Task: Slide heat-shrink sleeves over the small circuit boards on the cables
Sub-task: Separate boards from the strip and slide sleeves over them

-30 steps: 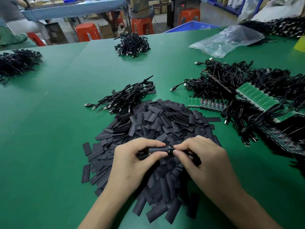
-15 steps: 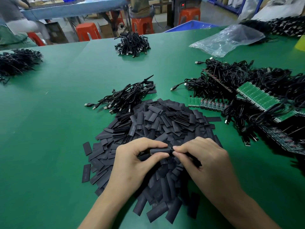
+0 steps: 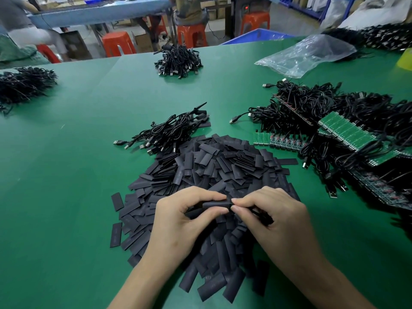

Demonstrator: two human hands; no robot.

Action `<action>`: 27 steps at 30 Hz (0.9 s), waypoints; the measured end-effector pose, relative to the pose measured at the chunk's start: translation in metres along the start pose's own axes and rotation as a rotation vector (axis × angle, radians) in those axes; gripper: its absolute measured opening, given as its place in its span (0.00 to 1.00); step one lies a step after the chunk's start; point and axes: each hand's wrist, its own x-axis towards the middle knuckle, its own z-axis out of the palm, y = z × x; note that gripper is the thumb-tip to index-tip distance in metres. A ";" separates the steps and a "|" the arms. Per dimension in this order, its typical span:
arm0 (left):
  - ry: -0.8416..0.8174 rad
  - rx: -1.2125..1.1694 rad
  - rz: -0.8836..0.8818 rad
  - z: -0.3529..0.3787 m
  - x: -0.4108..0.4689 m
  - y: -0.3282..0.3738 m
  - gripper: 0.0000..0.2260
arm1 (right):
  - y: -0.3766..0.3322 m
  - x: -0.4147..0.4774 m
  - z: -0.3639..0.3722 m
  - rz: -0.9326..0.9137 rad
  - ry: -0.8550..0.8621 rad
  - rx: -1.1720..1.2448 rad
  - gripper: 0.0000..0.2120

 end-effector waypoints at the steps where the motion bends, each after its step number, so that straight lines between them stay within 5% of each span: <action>1: 0.023 0.009 0.005 0.000 0.000 0.001 0.10 | -0.001 0.000 0.000 0.023 0.008 0.021 0.02; 9: 0.254 -0.063 -0.086 0.007 -0.004 0.007 0.18 | -0.006 -0.002 -0.001 0.222 0.005 0.206 0.06; 27: 0.236 0.055 0.004 0.010 -0.005 0.008 0.17 | -0.011 -0.002 0.001 0.309 0.041 0.282 0.06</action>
